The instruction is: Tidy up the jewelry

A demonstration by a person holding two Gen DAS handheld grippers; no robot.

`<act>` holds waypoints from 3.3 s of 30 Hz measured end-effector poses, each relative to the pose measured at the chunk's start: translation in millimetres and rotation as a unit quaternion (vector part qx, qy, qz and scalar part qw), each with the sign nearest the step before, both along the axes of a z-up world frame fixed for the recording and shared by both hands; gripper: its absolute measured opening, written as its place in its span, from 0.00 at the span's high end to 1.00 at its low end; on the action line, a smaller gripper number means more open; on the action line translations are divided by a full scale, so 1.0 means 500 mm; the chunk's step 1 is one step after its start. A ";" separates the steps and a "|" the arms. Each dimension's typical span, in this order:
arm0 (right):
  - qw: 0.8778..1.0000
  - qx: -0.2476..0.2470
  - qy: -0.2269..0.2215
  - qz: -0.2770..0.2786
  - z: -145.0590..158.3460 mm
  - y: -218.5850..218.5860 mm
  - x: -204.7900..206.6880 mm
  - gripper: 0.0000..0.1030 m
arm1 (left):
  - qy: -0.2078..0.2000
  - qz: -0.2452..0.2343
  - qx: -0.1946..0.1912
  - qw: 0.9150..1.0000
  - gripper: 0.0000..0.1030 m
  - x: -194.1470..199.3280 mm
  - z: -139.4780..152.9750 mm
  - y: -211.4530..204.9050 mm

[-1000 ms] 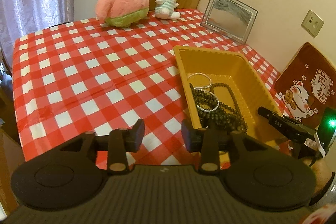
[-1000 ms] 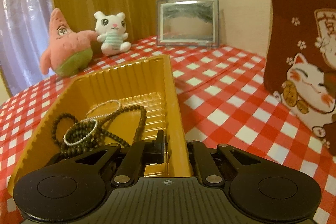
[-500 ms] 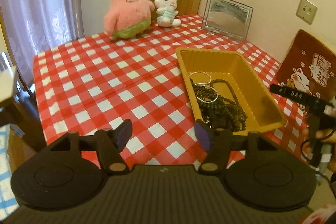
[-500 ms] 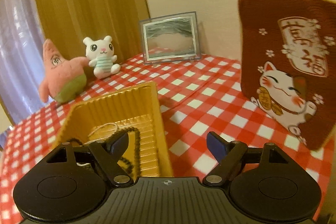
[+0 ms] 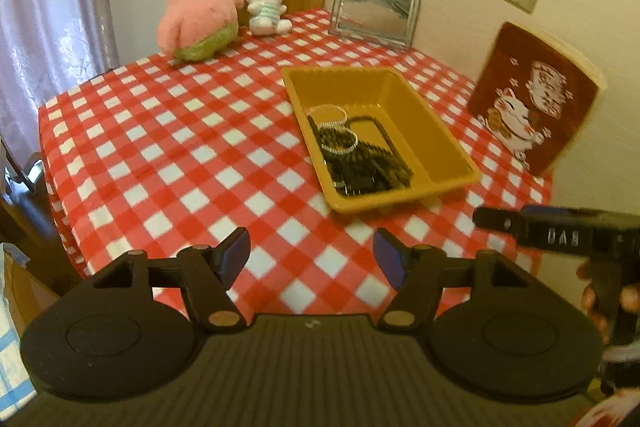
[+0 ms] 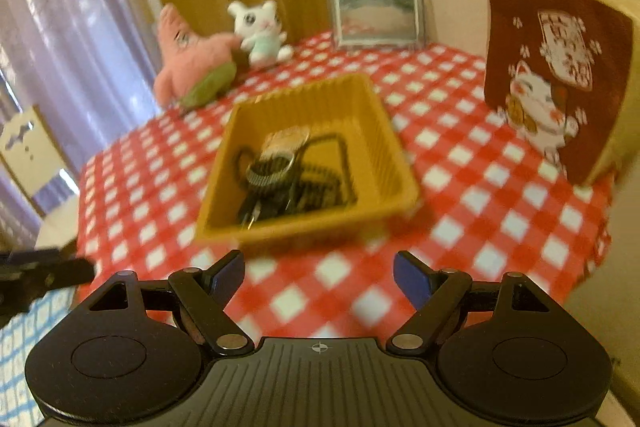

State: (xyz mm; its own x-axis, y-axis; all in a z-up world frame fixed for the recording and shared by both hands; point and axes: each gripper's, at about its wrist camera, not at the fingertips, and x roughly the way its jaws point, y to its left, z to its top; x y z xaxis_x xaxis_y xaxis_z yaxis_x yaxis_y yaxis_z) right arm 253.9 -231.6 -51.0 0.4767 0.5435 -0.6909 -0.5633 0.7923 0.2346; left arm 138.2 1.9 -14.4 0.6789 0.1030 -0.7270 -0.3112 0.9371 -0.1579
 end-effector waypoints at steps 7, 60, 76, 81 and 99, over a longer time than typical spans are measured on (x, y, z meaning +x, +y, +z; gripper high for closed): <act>0.999 -0.016 0.037 -0.008 0.011 -0.003 -0.148 0.21 | 0.017 -0.028 0.001 0.999 0.36 -0.094 0.001 -0.002; 1.000 -0.014 0.004 0.001 0.071 0.026 -0.351 0.21 | -0.013 -0.052 0.013 0.998 0.36 -0.274 0.041 -0.003; 1.000 -0.015 0.005 0.001 0.075 0.024 -0.344 0.21 | -0.012 -0.052 0.014 0.999 0.36 -0.268 0.040 -0.010; 1.000 -0.014 0.005 0.001 0.074 0.025 -0.343 0.21 | -0.012 -0.052 0.014 0.998 0.36 -0.265 0.039 -0.013; 1.000 -0.015 0.005 0.001 0.073 0.027 -0.341 0.21 | -0.011 -0.051 0.014 0.999 0.36 -0.260 0.038 -0.019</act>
